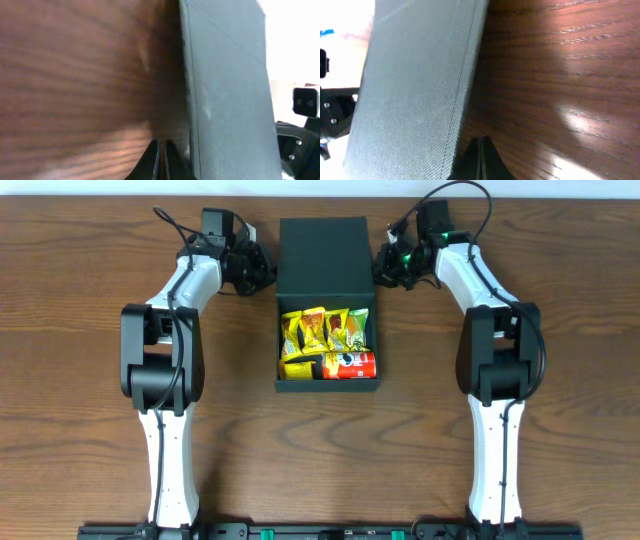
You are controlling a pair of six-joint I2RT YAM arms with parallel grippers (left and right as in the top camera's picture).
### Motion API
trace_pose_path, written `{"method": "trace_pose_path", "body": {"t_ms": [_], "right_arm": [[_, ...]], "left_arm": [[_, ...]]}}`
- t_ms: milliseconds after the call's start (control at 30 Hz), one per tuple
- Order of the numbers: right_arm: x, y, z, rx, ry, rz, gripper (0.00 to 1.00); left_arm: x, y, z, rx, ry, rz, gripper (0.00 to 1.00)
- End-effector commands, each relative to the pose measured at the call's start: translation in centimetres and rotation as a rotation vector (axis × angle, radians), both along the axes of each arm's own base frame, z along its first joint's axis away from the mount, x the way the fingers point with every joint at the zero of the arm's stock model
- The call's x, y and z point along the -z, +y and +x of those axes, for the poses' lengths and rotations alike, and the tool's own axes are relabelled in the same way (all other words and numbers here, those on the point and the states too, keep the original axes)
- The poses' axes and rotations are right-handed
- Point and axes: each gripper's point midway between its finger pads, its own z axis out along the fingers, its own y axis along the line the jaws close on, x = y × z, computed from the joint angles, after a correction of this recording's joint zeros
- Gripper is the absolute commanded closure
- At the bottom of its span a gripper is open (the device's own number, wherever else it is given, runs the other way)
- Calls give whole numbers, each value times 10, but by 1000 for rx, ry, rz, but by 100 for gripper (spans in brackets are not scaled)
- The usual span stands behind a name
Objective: Pack container
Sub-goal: 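Push the lid forward with both grippers to start closing it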
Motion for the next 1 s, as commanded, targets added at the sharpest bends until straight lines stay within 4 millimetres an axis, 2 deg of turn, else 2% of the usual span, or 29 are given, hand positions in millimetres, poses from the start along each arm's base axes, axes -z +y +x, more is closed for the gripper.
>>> {"method": "trace_pose_path", "body": {"t_ms": [0,267,600,967], "right_arm": [[-5,16,-6,-46,14,95,99],[-22,23,1,-83,-48,188,98],[-44,22,6,-136,-125,300,99],[-72,17,4,-229,-233,434,99]], "left_arm": [[-6,-13,3,44,-31,-78,94],[-17,-6,8,59,-65,-131,94],[-52,-9,13,167,-206,-276,94],[-86,-12,3,318,-334,-413,94]]}}
